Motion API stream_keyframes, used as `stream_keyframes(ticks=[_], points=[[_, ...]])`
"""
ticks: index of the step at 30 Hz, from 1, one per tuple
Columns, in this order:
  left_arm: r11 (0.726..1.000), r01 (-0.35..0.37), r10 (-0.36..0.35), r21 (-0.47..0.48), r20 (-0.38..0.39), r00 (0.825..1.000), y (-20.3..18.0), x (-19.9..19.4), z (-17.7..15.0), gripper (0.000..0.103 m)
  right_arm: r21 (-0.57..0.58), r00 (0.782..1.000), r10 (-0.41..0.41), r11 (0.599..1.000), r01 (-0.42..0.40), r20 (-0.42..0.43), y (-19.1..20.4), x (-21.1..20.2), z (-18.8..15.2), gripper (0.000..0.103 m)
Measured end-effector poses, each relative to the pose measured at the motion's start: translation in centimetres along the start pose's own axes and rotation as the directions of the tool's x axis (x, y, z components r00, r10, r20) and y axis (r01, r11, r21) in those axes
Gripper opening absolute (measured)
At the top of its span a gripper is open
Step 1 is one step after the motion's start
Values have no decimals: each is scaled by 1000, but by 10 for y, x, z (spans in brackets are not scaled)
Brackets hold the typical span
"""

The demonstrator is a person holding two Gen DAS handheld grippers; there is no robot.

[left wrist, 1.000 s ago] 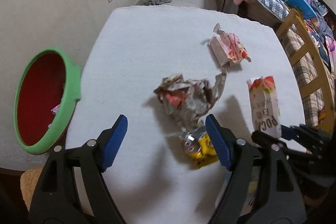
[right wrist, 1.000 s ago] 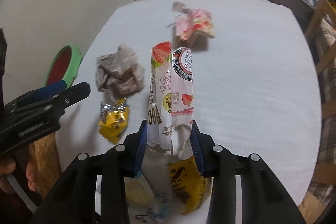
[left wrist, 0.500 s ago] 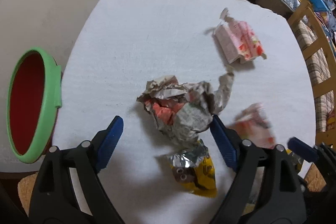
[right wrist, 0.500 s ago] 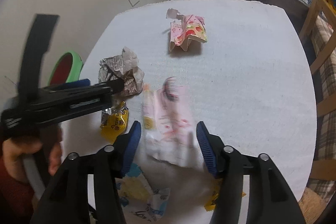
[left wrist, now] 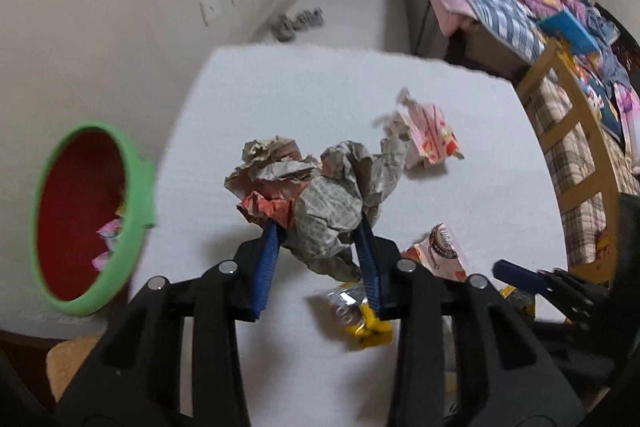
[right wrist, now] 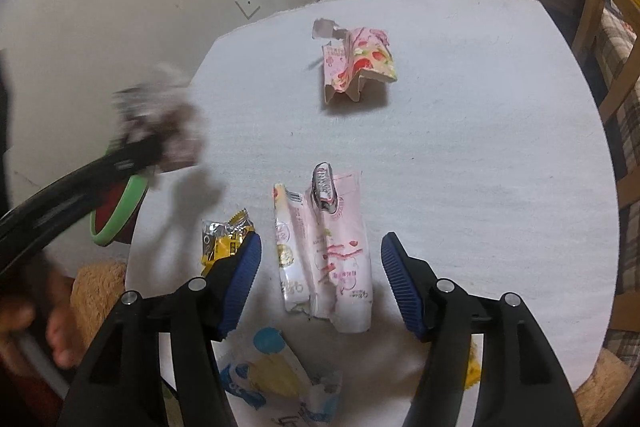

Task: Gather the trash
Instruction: 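Grasp the crumpled newspaper wad with the left gripper while the right grasps the pink-white packet, then carry the newspaper wad and pink-white packet over the green-rimmed bin with both grippers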

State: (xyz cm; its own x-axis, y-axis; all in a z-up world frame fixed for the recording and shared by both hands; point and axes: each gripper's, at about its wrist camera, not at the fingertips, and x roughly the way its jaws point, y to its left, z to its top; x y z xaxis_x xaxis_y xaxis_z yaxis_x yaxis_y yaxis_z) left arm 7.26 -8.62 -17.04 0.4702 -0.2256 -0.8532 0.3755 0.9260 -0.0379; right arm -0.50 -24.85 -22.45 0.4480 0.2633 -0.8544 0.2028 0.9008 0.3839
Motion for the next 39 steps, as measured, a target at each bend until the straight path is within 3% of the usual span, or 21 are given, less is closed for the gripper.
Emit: stream_keyframes(ticks=[7,11,12,16,24,39], points=[[997,-40,45,-60,83,996,18,-39,-12,36,19,999,-20,1000,21,-35,1,20,2,61],[997,-57,61,-56,67,996,25,-41,-24,36,32,998,-23,999,24,-53,0,30,0,59],[996,-63,67,-56,67,996,28,-42,-27,36,26,998,-26,999,27,-57,1,31,-1,52],[994,-69,73,-83,46,996,41,-39,-36,36,13,999,-35,999,36,-26,8,26,-1,38],[990,-104,109,-92,43,993,52,-39,-42,36,23,997,-8,1000,6,78,20,-7,3,37],[987,-131,140,-96,92,986,56,-55,-40,36,-26,989,41,999,-37,144,48,-34,6,38]])
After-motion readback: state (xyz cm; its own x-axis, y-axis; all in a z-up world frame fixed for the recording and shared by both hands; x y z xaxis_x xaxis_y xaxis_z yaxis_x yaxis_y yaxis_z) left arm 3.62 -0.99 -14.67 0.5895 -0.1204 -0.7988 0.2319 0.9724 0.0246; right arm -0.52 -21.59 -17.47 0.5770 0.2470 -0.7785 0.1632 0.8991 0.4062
